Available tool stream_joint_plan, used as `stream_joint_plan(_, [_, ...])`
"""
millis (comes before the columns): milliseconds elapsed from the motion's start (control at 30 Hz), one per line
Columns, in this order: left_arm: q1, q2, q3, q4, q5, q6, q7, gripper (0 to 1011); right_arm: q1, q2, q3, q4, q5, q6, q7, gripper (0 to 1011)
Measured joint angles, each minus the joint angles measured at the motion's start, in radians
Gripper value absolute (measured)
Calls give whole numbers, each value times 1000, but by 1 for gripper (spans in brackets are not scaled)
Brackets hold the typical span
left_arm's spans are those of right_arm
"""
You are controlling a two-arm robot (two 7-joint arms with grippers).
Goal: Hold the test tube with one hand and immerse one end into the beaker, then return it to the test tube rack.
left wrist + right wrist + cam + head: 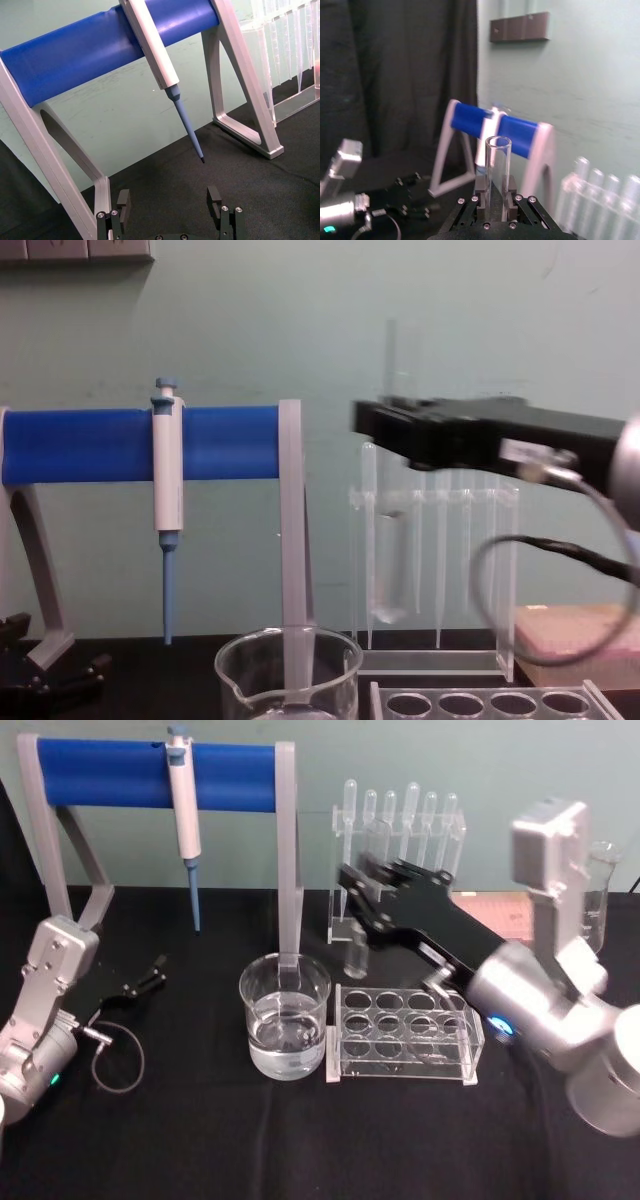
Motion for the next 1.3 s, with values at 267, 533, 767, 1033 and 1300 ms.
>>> stream_joint_plan(267, [0, 0, 0, 0, 0, 0, 0, 1000, 109, -78, -92, 125, -24, -5, 23, 225])
stream_joint_plan(533, [0, 0, 0, 0, 0, 0, 0, 1000, 136, -116, -134, 268, -48, -54, 38, 225])
stream_joint_plan(767, [0, 0, 0, 0, 0, 0, 0, 1000, 127, -127, -147, 347, -58, -103, 57, 226])
stream_joint_plan(1033, [0, 0, 0, 0, 0, 0, 0, 1000, 109, -132, -150, 379, -70, -128, 66, 225])
stream_joint_plan(1300, [0, 0, 0, 0, 0, 0, 0, 1000, 107, -132, -149, 378, -71, -128, 66, 225])
